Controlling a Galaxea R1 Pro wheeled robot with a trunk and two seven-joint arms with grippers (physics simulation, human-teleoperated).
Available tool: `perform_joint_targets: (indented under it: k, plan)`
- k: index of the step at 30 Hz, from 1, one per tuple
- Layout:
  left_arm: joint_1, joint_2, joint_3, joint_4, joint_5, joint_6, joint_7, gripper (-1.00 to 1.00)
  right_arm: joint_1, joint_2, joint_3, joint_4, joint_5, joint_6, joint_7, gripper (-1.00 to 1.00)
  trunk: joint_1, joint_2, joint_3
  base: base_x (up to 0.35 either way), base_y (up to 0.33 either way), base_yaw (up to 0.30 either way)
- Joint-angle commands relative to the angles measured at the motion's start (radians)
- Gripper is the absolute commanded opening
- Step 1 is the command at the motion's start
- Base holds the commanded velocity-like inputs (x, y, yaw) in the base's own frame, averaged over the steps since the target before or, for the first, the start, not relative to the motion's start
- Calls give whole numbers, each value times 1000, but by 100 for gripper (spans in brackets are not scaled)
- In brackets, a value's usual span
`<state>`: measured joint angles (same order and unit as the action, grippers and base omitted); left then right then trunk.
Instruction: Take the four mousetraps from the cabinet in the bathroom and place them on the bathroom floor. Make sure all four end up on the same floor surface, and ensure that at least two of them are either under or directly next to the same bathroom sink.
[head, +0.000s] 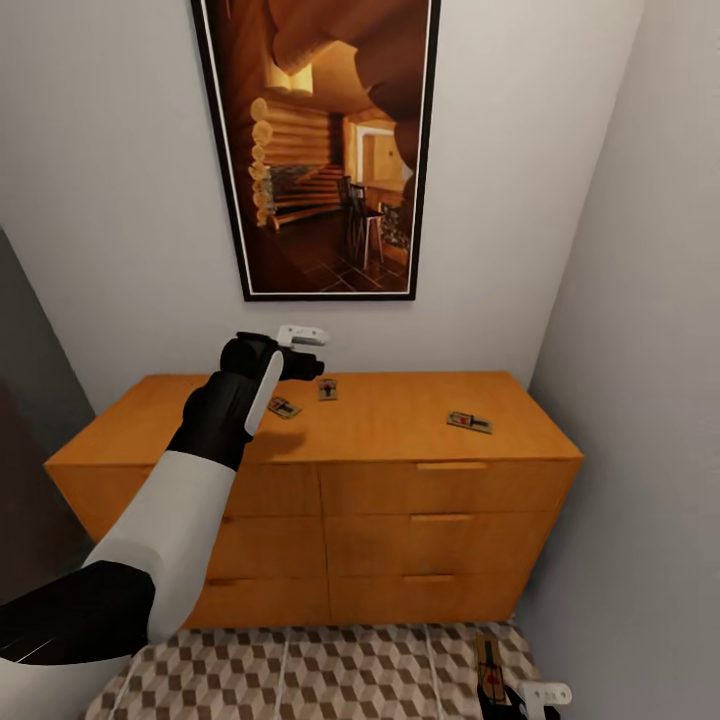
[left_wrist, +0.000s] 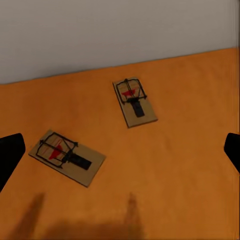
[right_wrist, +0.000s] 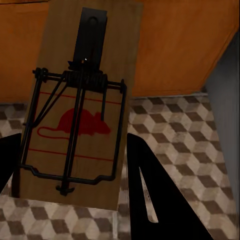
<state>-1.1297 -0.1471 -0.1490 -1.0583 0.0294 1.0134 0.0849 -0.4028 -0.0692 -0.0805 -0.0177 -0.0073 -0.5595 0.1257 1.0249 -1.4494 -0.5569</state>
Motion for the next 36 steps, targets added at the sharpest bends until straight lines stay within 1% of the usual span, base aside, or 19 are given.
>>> perform_joint_targets:
  k: [1,6,13,18,26,32,36]
  plan:
    - [-1,0,-1,2,4,4,7,100,-1,0,-8,1,-5,-2,13,-100,0,-1,-1,72,-214,0]
    - [-1,0,-1,33,6,4,7,100,-1,0,-8,1,-5,-2,13,-100,0,-1,-1,62,-163,0]
    - [-1,-1,1,50,8,6,7,100,-1,0,-8,1,-5,-2,13,-100,0,-1,-1,11,-27,0]
    - [-1,-1,2,74,28,7,7,100,-1,0,-8,1,-5,-2,13,-100,0,-1,-1,1,-3,0]
    - [-1,0,3,82,52,7,7,100,-1,0,-8,1,-5,-2,13,-100,0,-1,-1,0,0,0]
    - [-1,1,4,84,56,7,7,100,-1,1,-8,1,-5,-2,13,-100,0,-1,-1,14,0,0]
    - [-1,1,5,84,56,7,7,100,-1,1,-8,1,-5,-2,14,-100,0,-1,-1,133,0,0]
